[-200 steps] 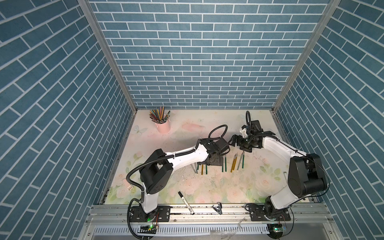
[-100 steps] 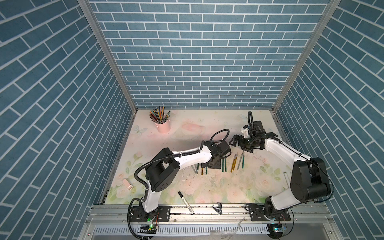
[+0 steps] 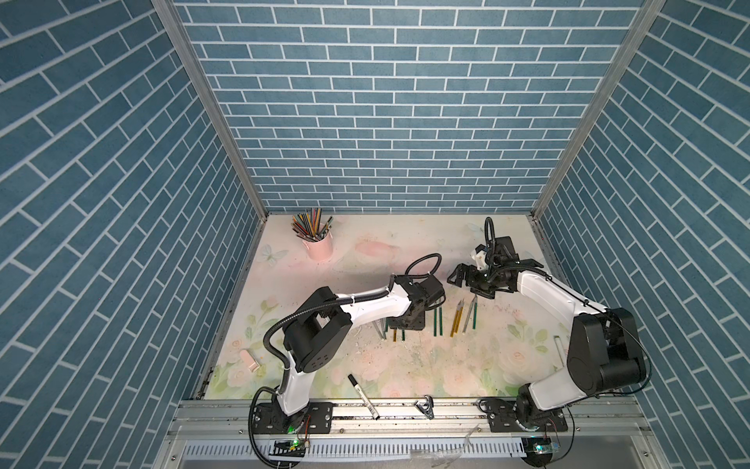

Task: Remove protective caps from carving knives
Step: Pick up the carving knife from the center of the board.

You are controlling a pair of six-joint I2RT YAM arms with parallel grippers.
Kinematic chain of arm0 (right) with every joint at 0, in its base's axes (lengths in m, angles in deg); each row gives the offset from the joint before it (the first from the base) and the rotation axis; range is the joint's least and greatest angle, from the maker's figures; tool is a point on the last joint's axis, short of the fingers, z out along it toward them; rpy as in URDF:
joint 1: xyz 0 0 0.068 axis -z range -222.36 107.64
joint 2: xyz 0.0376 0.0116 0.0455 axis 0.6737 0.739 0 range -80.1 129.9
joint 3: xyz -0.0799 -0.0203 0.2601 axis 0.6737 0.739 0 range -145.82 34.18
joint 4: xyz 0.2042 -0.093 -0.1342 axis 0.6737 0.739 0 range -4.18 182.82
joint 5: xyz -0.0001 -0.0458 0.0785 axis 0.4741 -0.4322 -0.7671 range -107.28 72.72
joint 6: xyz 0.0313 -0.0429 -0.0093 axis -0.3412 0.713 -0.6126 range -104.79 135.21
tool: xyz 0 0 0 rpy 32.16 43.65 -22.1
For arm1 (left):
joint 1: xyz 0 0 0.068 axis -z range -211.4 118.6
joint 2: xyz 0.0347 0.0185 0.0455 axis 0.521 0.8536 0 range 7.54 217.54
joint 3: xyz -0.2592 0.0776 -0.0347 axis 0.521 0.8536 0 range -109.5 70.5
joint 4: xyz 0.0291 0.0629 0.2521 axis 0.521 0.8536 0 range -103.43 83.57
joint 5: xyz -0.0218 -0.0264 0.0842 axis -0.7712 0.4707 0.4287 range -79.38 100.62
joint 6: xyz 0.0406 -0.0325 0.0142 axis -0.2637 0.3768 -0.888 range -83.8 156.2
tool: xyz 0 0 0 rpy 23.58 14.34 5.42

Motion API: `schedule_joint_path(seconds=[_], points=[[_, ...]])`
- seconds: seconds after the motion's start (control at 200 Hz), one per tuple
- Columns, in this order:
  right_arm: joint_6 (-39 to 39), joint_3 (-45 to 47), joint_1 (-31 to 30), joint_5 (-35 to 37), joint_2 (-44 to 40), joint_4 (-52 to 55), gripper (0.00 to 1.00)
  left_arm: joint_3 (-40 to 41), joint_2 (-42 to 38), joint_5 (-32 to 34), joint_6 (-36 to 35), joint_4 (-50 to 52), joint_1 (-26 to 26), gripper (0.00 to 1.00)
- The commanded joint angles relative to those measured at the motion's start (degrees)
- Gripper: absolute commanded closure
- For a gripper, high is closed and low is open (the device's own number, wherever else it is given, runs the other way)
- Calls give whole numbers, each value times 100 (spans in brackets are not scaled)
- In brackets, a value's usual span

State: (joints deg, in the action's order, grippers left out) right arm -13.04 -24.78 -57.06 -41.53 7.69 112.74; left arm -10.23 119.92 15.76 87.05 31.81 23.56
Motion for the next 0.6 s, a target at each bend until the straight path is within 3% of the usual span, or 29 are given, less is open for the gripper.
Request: schedule_joint_path(seconds=[0.0,0.595], points=[[-40,56,24,-123,-9,-24,2,-47,175,129,-12,77,-33,50],[-49,53,63,-198,88,-81,2,-184,440,45,-75,39,-33,67]])
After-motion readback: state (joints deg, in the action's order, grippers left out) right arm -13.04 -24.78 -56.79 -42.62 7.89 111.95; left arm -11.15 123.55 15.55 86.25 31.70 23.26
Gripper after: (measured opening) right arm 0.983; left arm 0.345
